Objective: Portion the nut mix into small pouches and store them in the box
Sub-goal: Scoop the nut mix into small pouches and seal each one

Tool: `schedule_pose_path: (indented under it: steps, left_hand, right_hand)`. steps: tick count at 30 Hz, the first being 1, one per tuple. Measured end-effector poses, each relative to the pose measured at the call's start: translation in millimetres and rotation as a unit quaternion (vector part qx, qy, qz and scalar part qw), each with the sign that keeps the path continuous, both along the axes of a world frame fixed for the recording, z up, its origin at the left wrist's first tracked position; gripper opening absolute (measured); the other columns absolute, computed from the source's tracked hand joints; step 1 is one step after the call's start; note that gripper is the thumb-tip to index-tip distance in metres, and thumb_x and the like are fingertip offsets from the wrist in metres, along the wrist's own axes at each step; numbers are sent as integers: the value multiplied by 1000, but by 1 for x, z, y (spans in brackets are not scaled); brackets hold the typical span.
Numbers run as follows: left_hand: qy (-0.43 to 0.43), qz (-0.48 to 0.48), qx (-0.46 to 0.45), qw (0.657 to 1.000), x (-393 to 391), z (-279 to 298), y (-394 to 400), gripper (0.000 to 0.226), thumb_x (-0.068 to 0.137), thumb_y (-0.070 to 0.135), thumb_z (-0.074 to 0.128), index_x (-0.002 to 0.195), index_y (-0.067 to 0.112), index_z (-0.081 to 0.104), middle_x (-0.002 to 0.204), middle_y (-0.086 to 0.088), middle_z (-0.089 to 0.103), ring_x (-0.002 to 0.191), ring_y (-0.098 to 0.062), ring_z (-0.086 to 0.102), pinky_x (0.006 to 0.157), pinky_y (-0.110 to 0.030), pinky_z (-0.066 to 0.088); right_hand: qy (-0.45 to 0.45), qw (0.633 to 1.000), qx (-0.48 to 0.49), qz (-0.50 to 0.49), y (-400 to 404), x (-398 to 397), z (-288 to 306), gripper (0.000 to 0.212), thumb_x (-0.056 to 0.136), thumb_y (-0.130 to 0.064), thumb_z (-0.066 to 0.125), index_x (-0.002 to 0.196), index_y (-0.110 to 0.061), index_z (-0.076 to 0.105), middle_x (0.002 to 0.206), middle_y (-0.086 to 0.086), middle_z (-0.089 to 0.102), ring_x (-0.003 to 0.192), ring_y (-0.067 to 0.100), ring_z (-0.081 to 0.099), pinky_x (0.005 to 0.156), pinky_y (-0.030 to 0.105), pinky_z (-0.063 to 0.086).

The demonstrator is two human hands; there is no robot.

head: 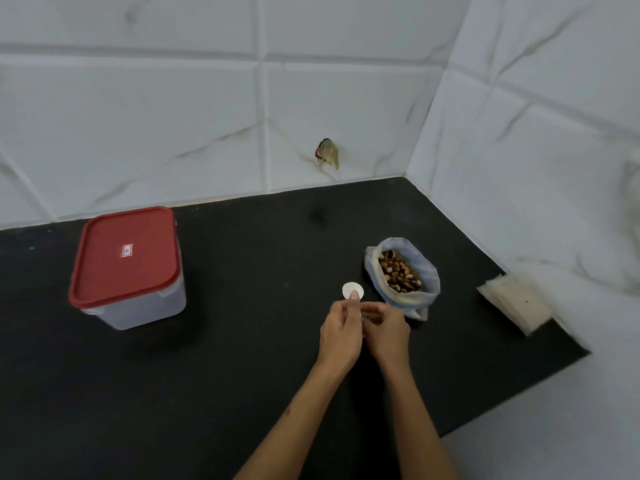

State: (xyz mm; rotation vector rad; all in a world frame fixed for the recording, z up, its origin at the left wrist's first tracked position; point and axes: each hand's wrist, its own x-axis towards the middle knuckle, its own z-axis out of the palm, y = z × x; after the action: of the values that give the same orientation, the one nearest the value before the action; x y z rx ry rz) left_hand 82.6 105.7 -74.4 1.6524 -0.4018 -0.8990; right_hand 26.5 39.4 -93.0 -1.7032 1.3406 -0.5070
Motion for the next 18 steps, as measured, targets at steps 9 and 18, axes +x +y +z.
schedule_pose_path:
  steps: [9,18]
  left_hand:
    - [6,15,24,1000,-8,-2,0,43,99,51,34,114,18,58,103,0,63,95,-12,61,88,-32,52]
    - [-105,63,-9,992,-25,25,-5,41,98,51,34,109,18,55,87,6,58,77,-4,56,61,-17,39]
  right_hand:
    - [23,999,-12,23,3,-10,-1,23,87,-8,62,109,-15,68,102,-1,70,96,10,65,88,32,54]
    - [15,994,-93,48,-8,-33,53,23,91,-17,60,113,-21,65,96,-11,65,93,5,59,80,20,44]
